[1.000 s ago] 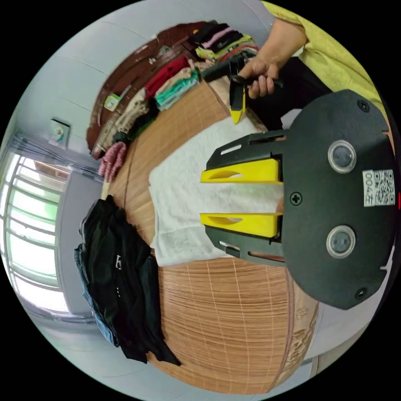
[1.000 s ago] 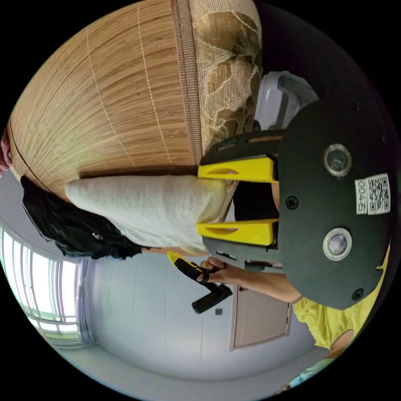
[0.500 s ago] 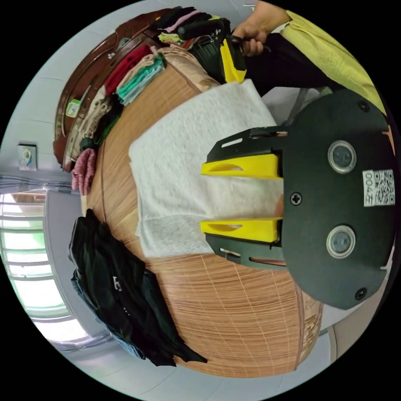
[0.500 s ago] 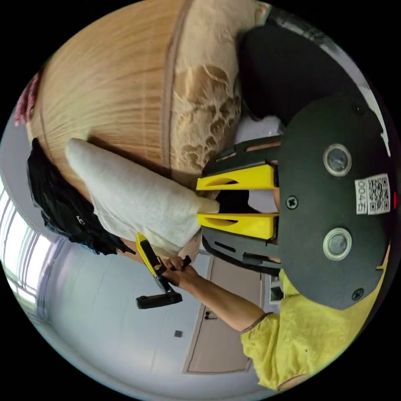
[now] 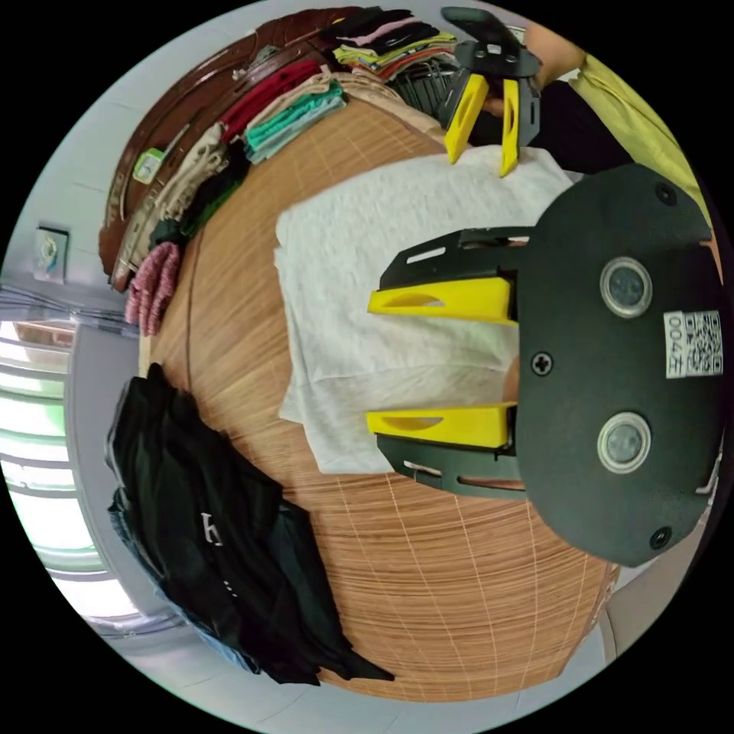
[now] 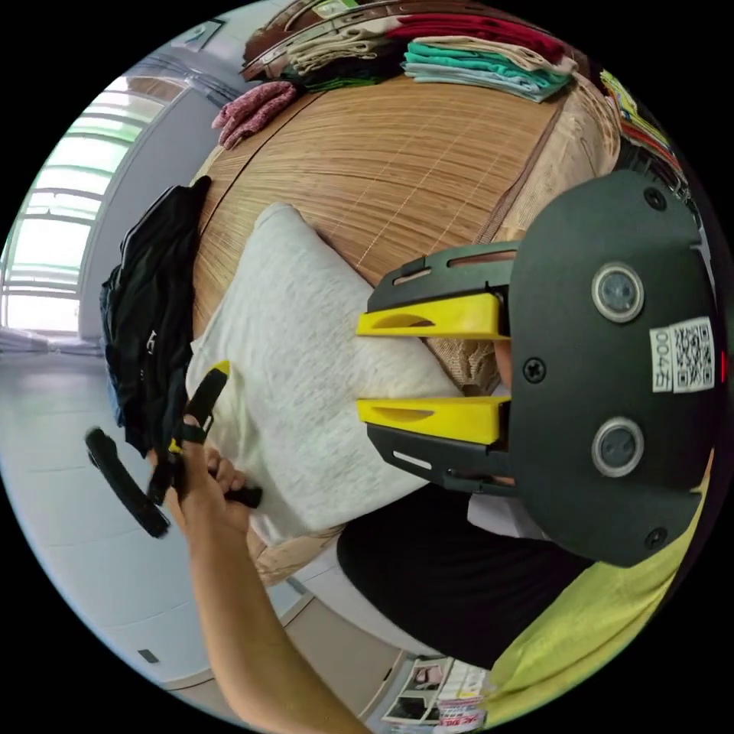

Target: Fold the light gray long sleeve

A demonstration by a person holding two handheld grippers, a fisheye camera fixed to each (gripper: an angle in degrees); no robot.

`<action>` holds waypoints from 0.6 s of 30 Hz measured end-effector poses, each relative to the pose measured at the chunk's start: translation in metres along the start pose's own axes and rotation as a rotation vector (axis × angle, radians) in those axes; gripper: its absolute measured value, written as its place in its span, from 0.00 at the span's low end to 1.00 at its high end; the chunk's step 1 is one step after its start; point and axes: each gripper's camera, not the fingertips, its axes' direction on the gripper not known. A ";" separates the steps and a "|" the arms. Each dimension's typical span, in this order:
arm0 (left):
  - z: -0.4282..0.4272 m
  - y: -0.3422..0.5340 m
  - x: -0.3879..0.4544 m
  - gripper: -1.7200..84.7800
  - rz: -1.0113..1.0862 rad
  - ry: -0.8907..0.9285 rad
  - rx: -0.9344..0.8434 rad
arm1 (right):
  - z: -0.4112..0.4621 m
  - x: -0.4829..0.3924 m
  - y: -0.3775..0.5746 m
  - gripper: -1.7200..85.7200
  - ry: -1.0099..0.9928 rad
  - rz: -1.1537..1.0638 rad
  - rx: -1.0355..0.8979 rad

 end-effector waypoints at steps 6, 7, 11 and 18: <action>0.016 -0.004 0.001 0.20 0.008 -0.004 -0.014 | 0.010 0.006 -0.003 0.16 -0.071 0.050 -0.037; 0.015 -0.004 0.000 0.20 0.003 0.007 -0.018 | 0.009 0.005 -0.003 0.16 -0.068 0.053 -0.034; -0.006 -0.005 -0.010 0.21 -0.080 0.108 -0.026 | 0.002 0.019 -0.004 0.16 -0.143 0.091 -0.035; -0.101 0.081 0.028 0.21 0.015 0.195 0.190 | -0.052 0.078 0.051 0.15 -0.271 0.380 0.121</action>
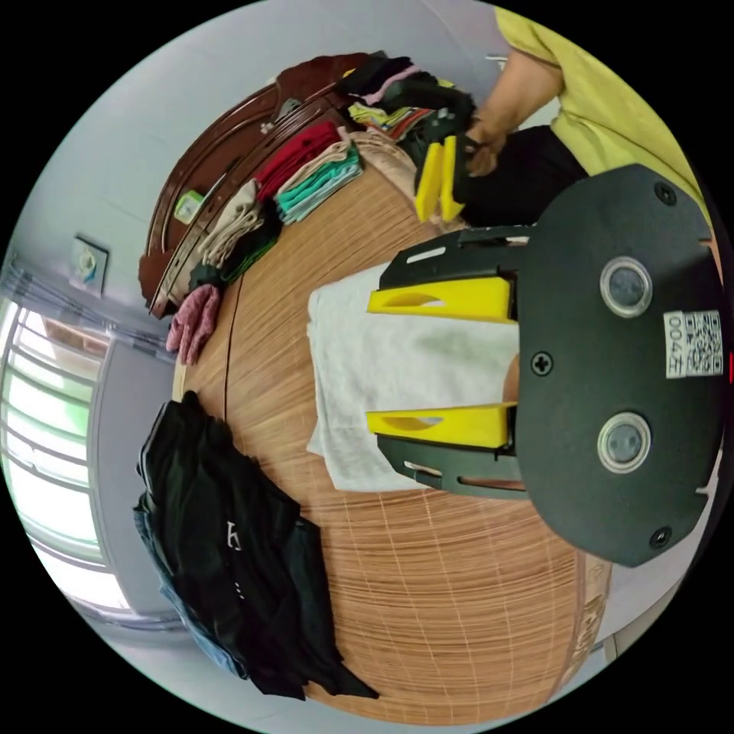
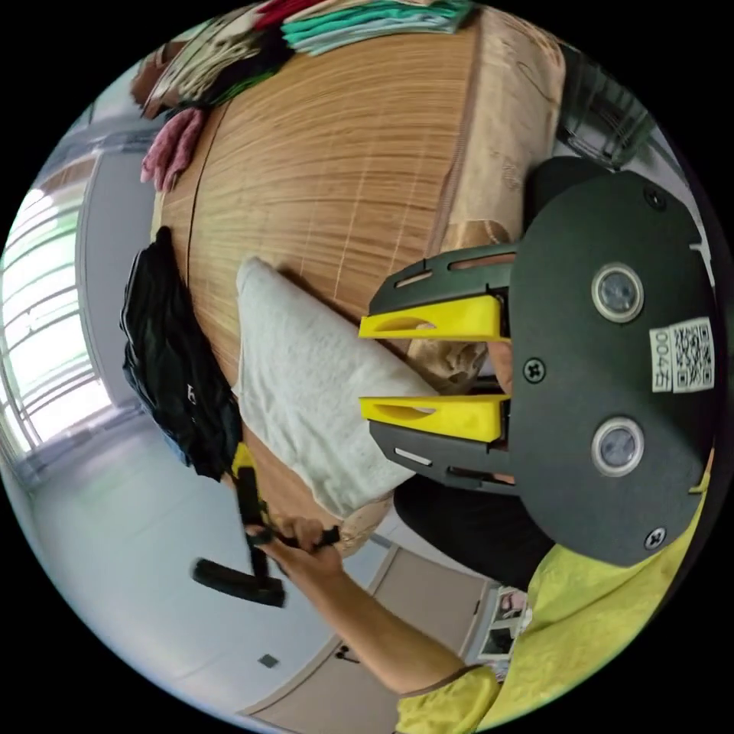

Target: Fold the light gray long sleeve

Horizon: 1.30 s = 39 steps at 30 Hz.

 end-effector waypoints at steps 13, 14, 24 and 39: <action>0.026 0.097 0.018 0.20 0.007 0.005 -0.172 | 0.006 -0.002 0.046 0.13 -0.138 0.107 -0.074; 0.019 0.098 0.016 0.20 0.002 0.019 -0.145 | 0.005 0.000 0.047 0.13 -0.151 0.118 -0.069; -0.072 0.220 -0.127 0.19 -0.518 0.293 0.143 | 0.007 0.015 0.061 0.14 -0.250 0.230 -0.043; -0.060 0.343 -0.239 0.23 -0.915 0.520 0.286 | 0.039 -0.092 0.045 0.15 -0.249 -0.045 -0.080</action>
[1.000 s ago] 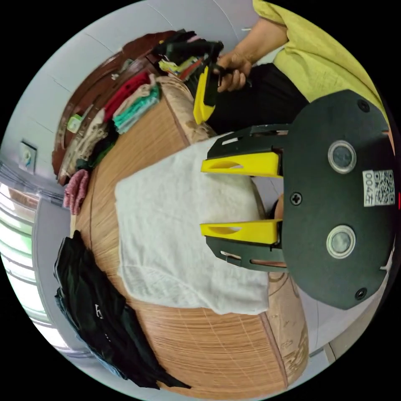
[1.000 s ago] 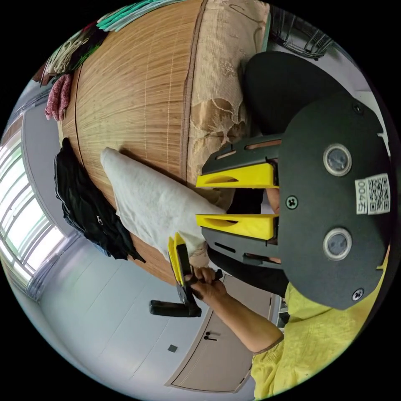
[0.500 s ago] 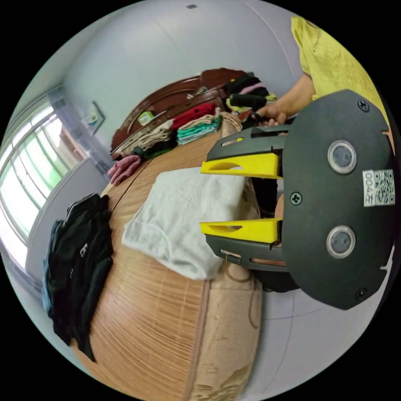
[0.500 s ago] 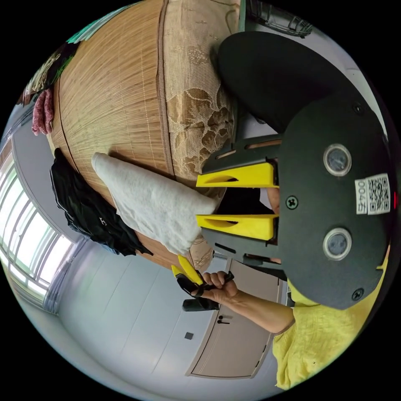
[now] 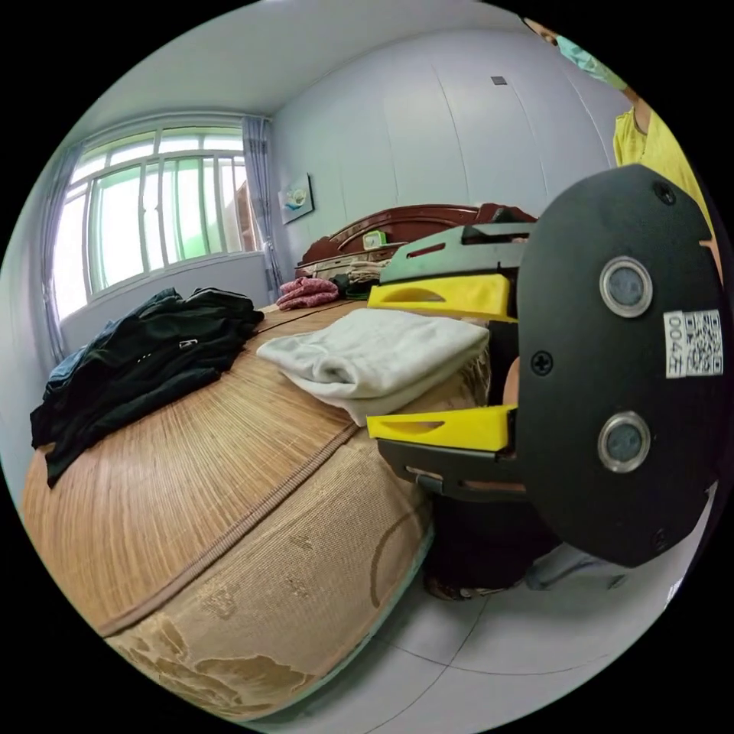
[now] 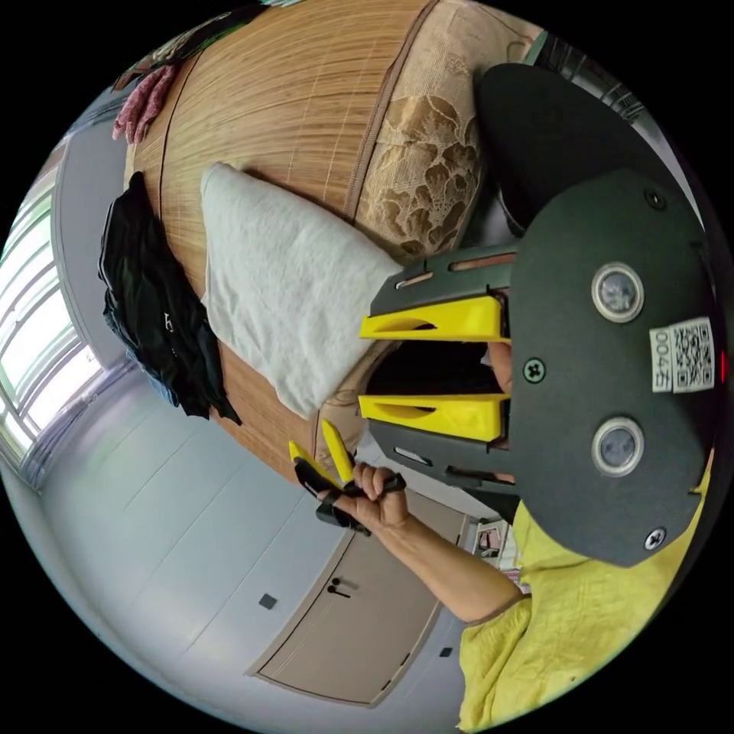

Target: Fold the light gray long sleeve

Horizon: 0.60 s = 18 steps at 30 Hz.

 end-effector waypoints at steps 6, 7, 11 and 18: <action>0.014 -0.001 -0.036 0.24 -0.026 0.018 -0.026 | -0.002 0.001 0.010 0.14 -0.004 0.045 0.025; 0.017 -0.002 -0.037 0.24 -0.004 0.008 -0.031 | 0.001 0.000 0.013 0.14 0.002 0.046 0.024; 0.025 -0.004 -0.032 0.24 0.078 -0.050 -0.045 | 0.019 -0.006 0.014 0.14 0.007 0.032 0.011; 0.018 -0.007 -0.051 0.14 0.014 -0.088 -0.088 | 0.078 -0.060 -0.010 0.15 0.092 -0.140 -0.042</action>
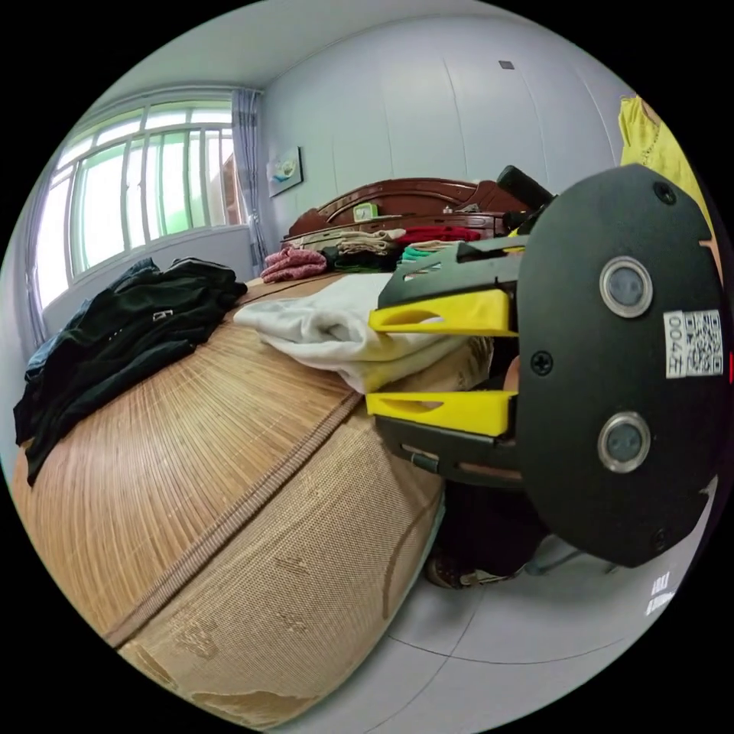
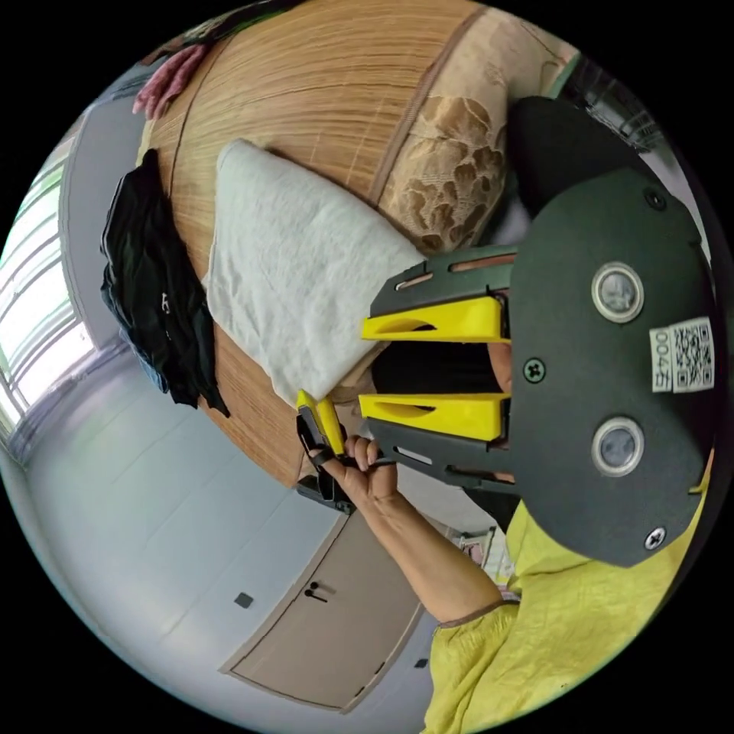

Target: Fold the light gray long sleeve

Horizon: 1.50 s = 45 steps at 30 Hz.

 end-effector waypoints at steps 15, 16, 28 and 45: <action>-0.005 -0.003 0.036 0.12 0.063 0.057 -0.050 | 0.160 -0.129 -0.068 0.11 0.681 -0.502 -0.066; -0.005 -0.001 0.037 0.13 0.095 0.056 -0.040 | 0.157 -0.125 -0.073 0.09 0.649 -0.461 -0.050; 0.043 0.008 0.030 0.37 0.157 0.157 -0.113 | 0.136 -0.083 -0.106 0.08 0.368 -0.207 -0.032; 0.116 -0.024 0.025 0.10 0.067 -0.066 -0.239 | 0.018 0.086 -0.139 0.09 0.264 -0.027 -0.198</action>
